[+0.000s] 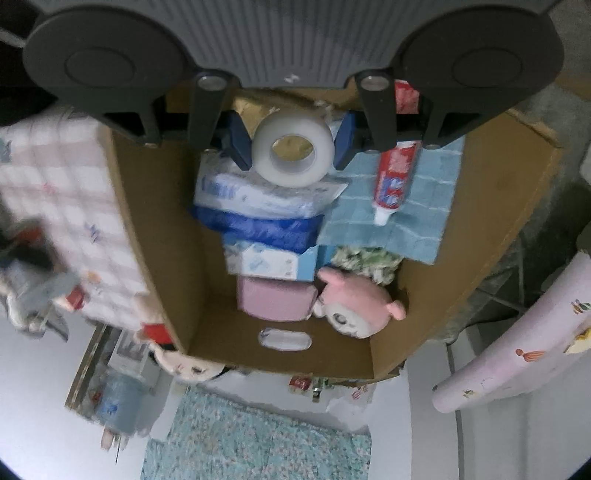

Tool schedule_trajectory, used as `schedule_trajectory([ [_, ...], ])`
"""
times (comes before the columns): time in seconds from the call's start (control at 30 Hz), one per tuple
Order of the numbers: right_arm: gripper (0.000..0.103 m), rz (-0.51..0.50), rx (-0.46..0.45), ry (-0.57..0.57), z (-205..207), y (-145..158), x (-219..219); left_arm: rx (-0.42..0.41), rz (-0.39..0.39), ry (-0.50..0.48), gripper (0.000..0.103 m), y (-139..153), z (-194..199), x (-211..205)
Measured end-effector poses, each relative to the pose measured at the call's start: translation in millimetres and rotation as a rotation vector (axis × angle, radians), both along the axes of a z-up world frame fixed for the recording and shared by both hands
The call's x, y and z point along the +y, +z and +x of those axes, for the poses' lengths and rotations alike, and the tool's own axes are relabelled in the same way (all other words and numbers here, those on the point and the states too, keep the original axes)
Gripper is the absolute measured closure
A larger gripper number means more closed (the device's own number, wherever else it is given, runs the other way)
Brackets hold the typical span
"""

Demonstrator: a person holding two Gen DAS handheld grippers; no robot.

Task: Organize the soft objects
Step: 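Open both tools over the box to drop the tape roll and yogurt cup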

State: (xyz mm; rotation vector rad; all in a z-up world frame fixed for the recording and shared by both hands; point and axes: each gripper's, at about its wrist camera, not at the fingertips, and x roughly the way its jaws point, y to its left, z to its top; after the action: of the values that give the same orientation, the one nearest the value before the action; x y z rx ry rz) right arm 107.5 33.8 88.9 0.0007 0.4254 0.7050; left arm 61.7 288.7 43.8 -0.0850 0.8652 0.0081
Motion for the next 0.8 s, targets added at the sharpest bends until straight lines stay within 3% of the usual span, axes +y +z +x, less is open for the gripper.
schedule_trajectory([
  [0.13,0.055,0.071,-0.022,0.103,-21.1,27.9,12.7,0.054,0.032,0.004,0.054,-4.4,-0.2,4.7],
  [0.23,0.055,-0.047,-0.108,0.156,-32.4,35.3,47.1,0.127,0.041,-0.001,0.054,-14.3,4.6,9.5],
  [0.37,0.055,-0.042,-0.008,0.25,-22.2,34.8,76.9,0.208,0.108,-0.024,0.054,-24.5,15.0,12.3],
  [0.6,0.055,-0.09,0.106,0.302,-4.6,27.6,114.6,0.38,0.174,-0.081,0.05,-48.2,39.8,24.8],
  [0.67,0.055,-0.12,0.125,0.315,-0.9,24.4,126.5,0.376,0.17,-0.074,0.034,-49.7,39.2,30.2],
  [0.8,0.055,-0.206,0.186,0.38,3.5,9.0,155.5,0.268,0.098,-0.016,0.028,-29.4,26.9,44.0],
])
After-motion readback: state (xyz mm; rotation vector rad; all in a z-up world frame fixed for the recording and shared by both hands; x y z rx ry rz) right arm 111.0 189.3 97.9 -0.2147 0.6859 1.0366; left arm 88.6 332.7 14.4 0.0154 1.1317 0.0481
